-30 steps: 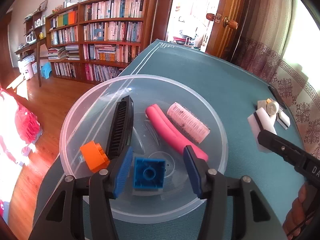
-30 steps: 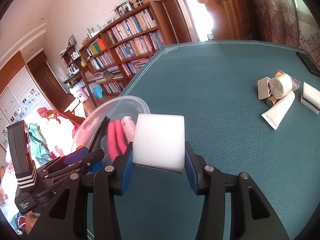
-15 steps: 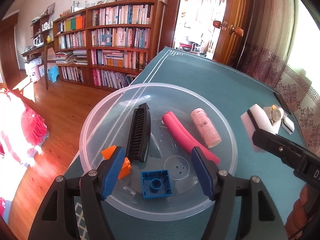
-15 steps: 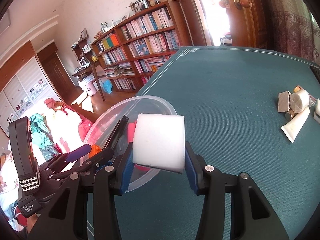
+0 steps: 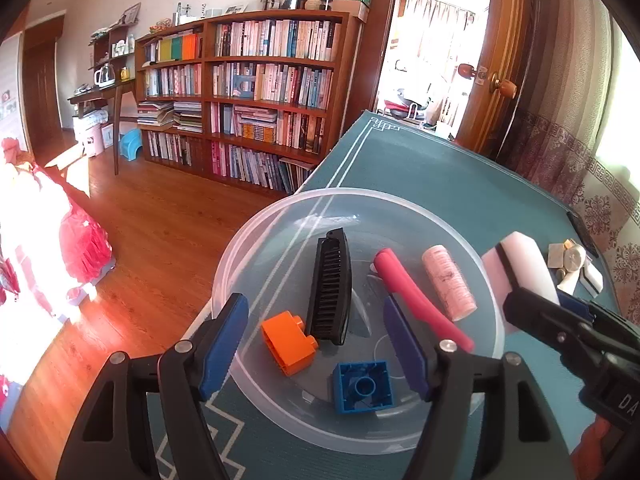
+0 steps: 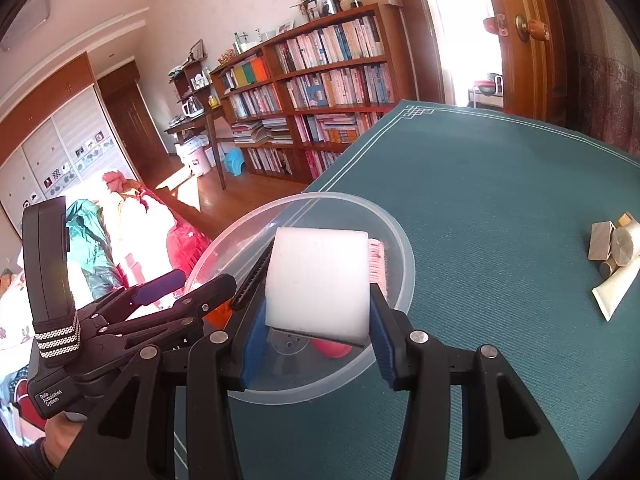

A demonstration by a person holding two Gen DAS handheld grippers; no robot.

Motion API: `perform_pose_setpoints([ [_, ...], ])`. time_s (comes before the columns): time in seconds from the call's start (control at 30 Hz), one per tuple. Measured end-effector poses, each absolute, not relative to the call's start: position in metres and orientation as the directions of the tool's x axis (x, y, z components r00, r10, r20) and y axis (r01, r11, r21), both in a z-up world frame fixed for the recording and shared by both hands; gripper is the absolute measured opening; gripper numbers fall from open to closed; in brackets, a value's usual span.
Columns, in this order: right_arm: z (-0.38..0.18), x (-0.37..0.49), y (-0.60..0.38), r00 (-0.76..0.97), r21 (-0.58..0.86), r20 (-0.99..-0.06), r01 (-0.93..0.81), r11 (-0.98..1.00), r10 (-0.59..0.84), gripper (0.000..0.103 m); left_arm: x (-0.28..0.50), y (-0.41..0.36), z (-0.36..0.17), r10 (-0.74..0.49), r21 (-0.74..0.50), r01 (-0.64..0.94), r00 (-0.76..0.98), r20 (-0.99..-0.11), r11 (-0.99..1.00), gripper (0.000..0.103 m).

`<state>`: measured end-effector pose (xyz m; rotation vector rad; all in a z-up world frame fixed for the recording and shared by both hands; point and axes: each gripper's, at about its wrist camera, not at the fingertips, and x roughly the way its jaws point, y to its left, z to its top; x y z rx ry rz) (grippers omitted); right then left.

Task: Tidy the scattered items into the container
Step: 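Lower the white sponge into the clear bowl and open the right gripper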

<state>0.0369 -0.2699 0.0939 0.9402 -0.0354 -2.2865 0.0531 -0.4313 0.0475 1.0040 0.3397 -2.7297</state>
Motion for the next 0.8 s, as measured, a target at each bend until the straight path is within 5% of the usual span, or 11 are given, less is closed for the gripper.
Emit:
perform_pose_setpoints([
  [0.8, 0.076, 0.037, -0.264, -0.455, 0.298, -0.644, 0.592, -0.749, -0.615, 0.058, 0.052, -0.439, 0.045, -0.133, -0.136, 0.295, -0.734, -0.666, -0.946, 0.079],
])
